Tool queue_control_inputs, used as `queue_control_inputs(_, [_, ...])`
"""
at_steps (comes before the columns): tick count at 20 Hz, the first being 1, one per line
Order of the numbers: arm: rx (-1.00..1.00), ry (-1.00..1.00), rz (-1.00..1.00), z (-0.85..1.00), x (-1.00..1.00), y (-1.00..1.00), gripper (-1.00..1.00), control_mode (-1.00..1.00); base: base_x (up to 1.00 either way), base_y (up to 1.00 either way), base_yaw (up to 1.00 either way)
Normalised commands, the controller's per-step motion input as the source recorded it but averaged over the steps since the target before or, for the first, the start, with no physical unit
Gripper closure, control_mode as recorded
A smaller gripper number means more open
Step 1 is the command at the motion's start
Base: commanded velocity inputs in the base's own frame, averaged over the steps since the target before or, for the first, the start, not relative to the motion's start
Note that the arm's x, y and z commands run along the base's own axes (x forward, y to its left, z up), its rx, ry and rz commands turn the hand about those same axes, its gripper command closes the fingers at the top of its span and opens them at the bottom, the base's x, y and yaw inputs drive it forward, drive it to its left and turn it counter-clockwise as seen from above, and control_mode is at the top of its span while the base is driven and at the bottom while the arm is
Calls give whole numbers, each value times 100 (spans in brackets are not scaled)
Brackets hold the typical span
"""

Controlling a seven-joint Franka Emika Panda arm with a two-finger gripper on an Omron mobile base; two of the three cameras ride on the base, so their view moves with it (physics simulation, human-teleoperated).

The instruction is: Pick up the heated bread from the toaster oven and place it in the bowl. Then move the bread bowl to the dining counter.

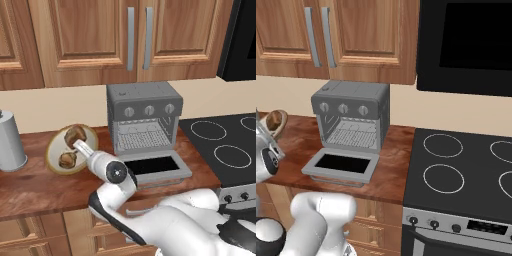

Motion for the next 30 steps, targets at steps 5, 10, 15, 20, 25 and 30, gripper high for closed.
queue_control_inputs(5, [6,22,-21,100,-47,-44,100,-100,0,0,0])
queue_control_inputs(10, [8,28,-15,92,-62,-78,100,-100,0,0,0])
queue_control_inputs(15, [43,2,-1,25,-57,-62,100,-100,0,0,0])
queue_control_inputs(20, [16,-5,-2,0,-14,-5,100,-100,0,0,0])
queue_control_inputs(25, [0,0,2,0,-12,-2,100,-100,0,0,0])
queue_control_inputs(30, [0,0,12,-7,-45,-6,100,100,-23,0,8])
